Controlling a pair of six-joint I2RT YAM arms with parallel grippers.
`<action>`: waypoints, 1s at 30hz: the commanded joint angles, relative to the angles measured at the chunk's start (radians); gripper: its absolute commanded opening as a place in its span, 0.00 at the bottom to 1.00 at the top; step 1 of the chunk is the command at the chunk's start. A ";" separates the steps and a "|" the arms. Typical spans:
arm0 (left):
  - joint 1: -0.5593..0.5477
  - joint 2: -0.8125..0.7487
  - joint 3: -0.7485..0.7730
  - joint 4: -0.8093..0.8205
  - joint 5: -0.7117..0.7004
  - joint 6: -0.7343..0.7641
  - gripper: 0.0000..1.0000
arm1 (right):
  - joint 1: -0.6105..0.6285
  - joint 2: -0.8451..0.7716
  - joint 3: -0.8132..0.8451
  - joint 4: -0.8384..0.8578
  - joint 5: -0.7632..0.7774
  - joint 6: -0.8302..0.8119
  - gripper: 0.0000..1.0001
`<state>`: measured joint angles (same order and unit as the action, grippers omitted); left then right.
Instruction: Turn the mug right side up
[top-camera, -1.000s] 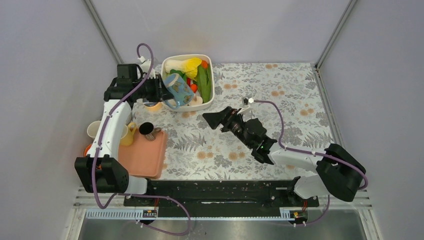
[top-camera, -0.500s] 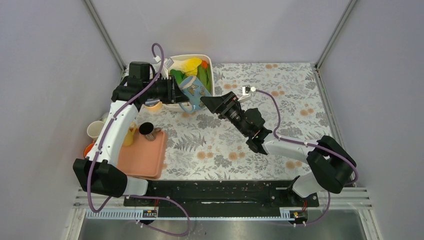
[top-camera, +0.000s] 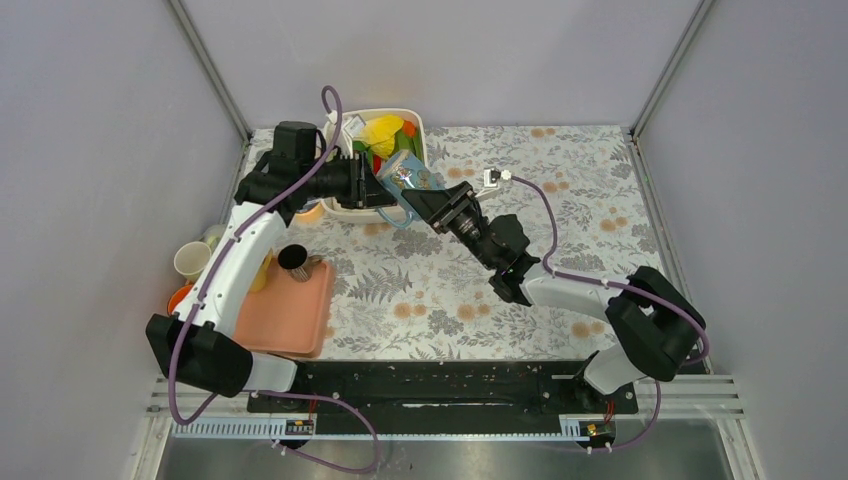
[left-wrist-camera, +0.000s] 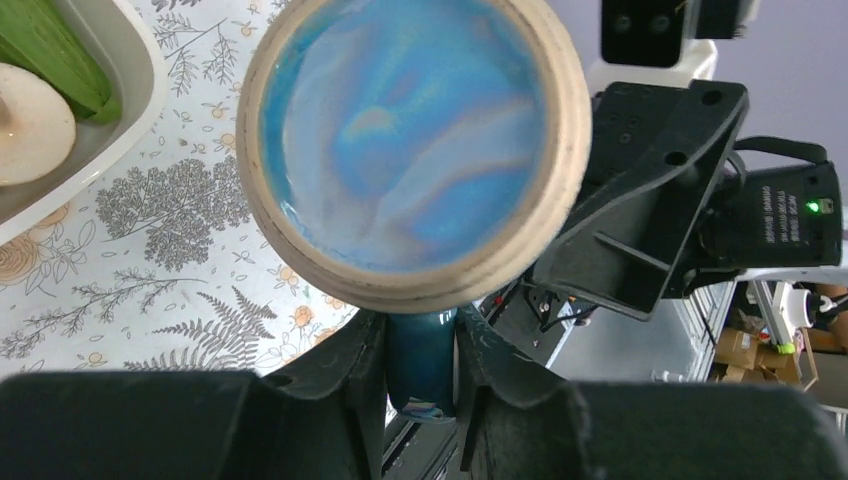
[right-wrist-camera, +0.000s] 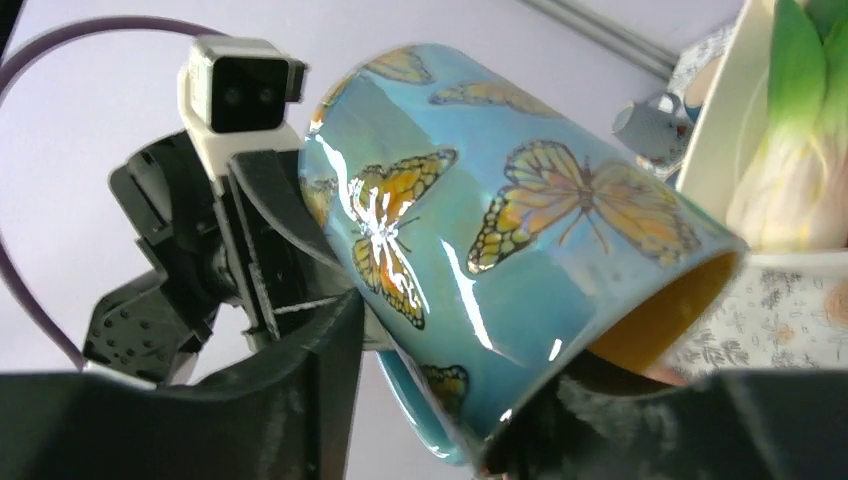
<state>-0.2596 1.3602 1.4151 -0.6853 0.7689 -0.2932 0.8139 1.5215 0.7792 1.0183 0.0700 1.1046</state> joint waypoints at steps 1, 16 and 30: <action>-0.043 -0.018 0.018 0.100 0.086 -0.009 0.00 | -0.013 -0.083 0.066 0.060 0.064 -0.057 0.41; 0.017 -0.052 0.082 -0.092 -0.160 0.284 0.70 | -0.007 -0.254 0.251 -0.799 -0.113 -1.030 0.00; -0.272 0.075 0.235 -0.144 -0.402 0.376 0.77 | 0.258 -0.190 0.293 -1.149 0.009 -1.813 0.00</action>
<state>-0.4503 1.3853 1.6333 -0.8158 0.4694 0.0341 1.0416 1.3441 0.9928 -0.2039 -0.0093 -0.5110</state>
